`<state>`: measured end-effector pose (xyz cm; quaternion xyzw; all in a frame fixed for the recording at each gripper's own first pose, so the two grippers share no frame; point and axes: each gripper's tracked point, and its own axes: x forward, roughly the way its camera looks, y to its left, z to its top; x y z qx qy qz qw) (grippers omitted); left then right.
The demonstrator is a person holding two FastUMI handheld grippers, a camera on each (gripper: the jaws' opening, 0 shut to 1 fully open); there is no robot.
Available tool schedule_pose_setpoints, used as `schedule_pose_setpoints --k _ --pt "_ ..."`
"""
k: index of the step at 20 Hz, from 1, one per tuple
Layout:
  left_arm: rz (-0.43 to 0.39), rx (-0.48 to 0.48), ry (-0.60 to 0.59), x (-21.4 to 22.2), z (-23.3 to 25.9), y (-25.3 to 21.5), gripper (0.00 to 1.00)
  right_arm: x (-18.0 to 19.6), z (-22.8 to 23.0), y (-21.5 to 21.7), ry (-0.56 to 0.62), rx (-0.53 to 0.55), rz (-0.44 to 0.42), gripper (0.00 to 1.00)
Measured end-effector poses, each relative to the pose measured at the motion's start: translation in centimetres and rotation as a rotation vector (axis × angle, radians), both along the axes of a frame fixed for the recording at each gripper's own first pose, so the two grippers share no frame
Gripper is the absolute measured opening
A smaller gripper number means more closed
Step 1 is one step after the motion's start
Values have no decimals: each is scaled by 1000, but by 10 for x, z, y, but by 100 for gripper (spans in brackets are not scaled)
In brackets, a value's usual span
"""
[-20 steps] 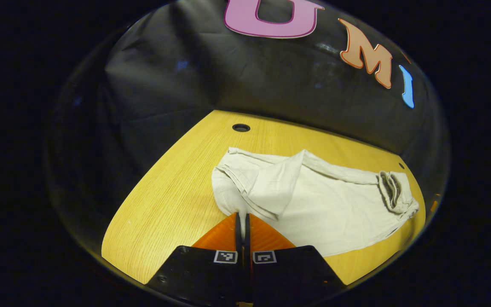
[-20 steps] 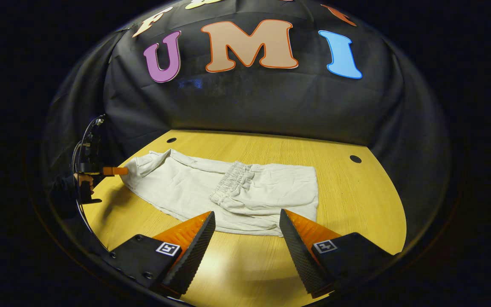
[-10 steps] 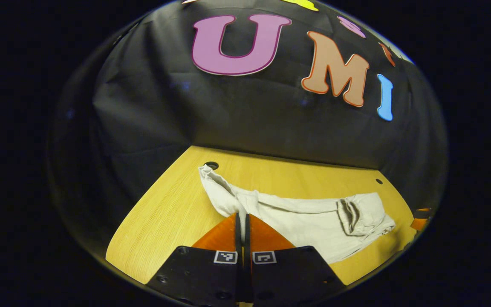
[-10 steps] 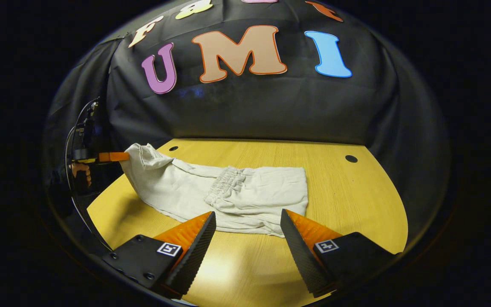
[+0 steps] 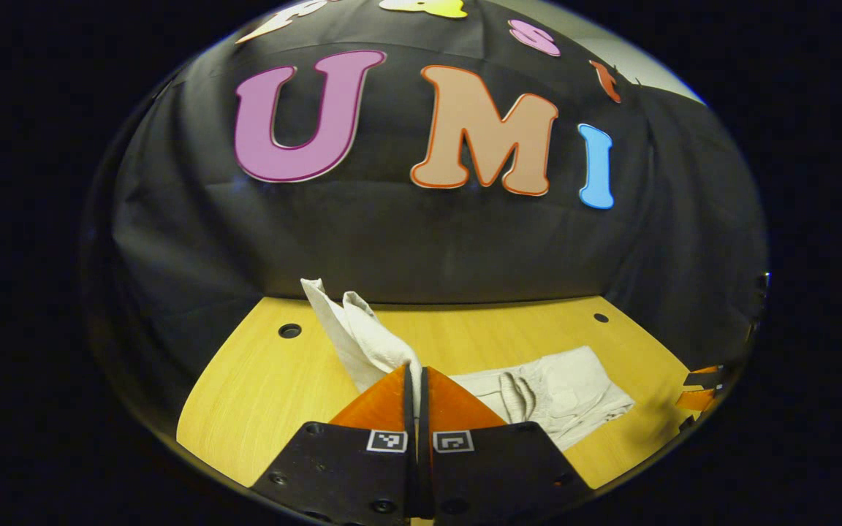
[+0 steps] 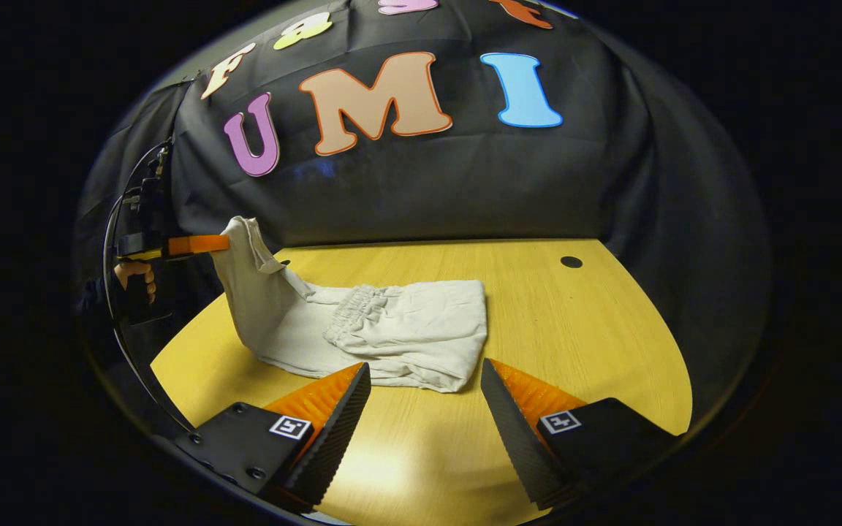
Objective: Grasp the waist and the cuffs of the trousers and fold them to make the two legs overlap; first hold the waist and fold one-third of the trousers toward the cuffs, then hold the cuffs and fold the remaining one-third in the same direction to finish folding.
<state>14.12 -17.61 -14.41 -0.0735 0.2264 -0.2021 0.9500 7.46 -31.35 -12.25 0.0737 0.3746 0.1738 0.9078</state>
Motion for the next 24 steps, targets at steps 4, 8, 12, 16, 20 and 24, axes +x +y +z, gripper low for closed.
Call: schedule_pose_setpoints --k 4,8,12,16,20,24 --pt "-70 -16 -13 -2 16 -54 0 -4 1 -24 -1 2 -31 98" --pt "-136 -23 -29 -5 30 -104 0 -11 -1 -48 3 0 -54 98" --pt "-195 -29 -33 -7 39 -152 0 -17 -3 -70 8 2 -79 98" --pt "-252 -37 -10 -18 34 -199 0 -21 -7 -91 11 0 -97 98" --pt "-277 -37 9 -27 19 -237 0 -26 -15 -109 25 -10 -104 98" --pt "-294 4 25 -43 -12 -268 0 -24 -19 -118 30 -5 -97 98"
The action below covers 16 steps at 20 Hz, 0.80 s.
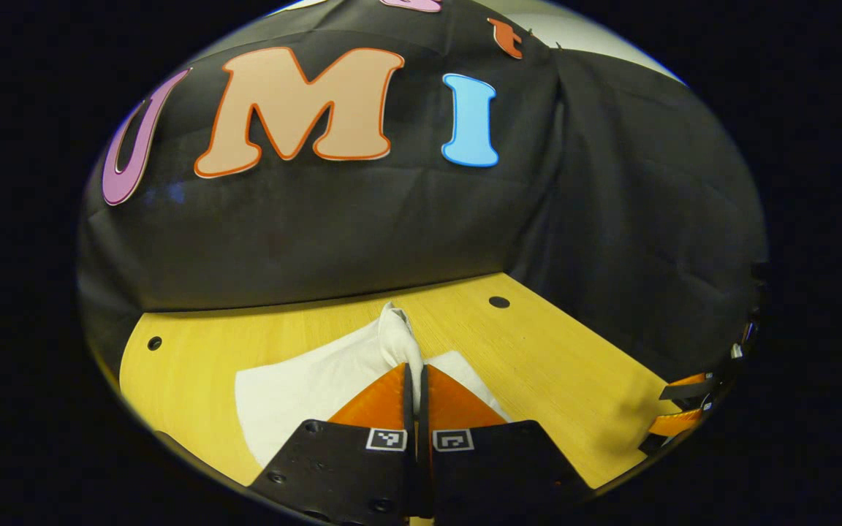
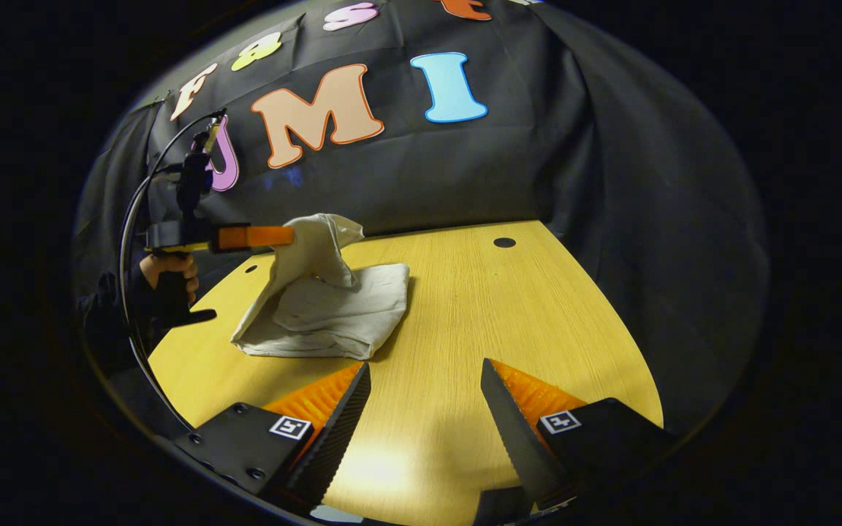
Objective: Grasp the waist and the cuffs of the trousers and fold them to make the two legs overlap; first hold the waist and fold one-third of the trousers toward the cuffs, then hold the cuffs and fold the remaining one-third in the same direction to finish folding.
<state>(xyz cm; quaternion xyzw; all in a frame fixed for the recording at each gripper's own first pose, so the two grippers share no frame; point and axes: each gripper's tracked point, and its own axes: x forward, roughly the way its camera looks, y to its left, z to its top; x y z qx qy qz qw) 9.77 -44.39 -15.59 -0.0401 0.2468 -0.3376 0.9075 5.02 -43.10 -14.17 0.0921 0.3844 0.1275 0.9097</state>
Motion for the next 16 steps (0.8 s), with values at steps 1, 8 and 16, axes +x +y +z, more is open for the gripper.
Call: schedule_pose_setpoints --k 1,8,16 --pt "-3 14 -5 -4 -9 -7 0 2 0 -2 -3 -4 1 98" --pt "-72 79 20 -57 -48 -37 11 24 4 14 -29 20 60 98" --pt "96 52 -186 -54 37 45 96 69 75 64 -227 20 85 98"
